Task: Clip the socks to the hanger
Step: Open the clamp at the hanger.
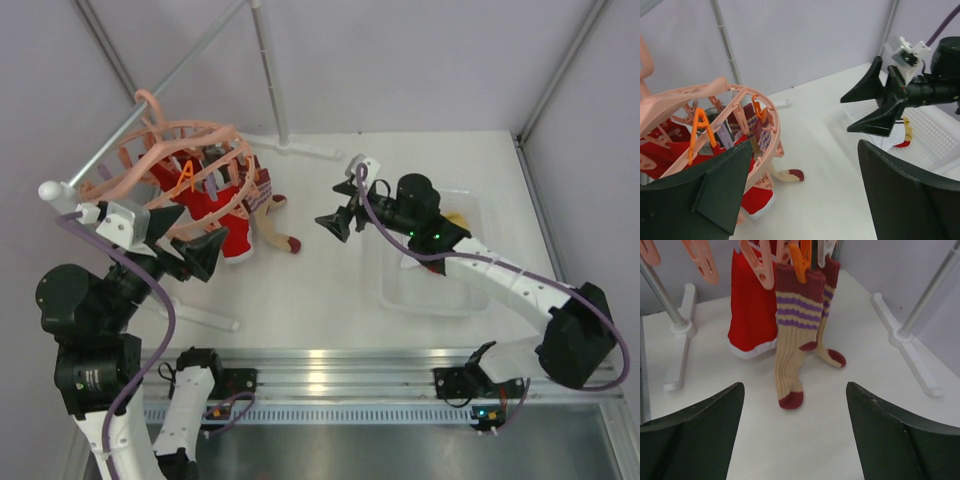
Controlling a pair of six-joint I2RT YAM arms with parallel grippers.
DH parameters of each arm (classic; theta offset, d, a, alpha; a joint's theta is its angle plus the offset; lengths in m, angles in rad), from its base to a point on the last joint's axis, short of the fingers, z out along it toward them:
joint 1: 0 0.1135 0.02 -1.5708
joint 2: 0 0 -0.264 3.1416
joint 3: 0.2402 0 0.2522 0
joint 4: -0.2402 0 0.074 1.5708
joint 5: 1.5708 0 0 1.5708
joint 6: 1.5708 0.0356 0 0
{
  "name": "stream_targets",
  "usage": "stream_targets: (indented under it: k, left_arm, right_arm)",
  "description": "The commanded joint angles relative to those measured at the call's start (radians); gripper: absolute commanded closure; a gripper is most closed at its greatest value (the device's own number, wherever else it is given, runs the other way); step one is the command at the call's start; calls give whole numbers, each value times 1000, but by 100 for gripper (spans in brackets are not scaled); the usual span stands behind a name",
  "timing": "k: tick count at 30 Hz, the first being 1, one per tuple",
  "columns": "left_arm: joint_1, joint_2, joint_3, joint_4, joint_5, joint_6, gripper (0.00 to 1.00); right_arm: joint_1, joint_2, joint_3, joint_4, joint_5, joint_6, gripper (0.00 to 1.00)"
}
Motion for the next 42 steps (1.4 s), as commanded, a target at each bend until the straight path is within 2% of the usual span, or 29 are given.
stream_targets:
  k: [1,7,15,19,24,31,34,42]
  left_arm:
    - [5,-55,-85,163,86,-17,10]
    - [5,-73,-121,198,106,-52,16]
    - [5,-64,-153,201,75,-123,21]
    - [5,-56,-172,215,71,-144,21]
    - [7,-53,-190,236,64,-160,22]
    - [5,-50,-198,255,63,-174,21]
    - [5,-49,-205,255,57,-175,20]
    - [5,-38,-233,247,86,-212,21]
  right_arm:
    - [45,91,96,290,-31,-43,18]
    - [94,307,214,383,-131,-133,24]
    - [135,456,354,435,-186,-170,35]
    - [158,511,407,432,-183,-186,49]
    - [175,557,450,406,-168,-189,48]
    - [175,622,527,364,-111,-161,40]
    - [174,639,548,361,-94,-150,41]
    - [171,623,546,318,-68,-127,62]
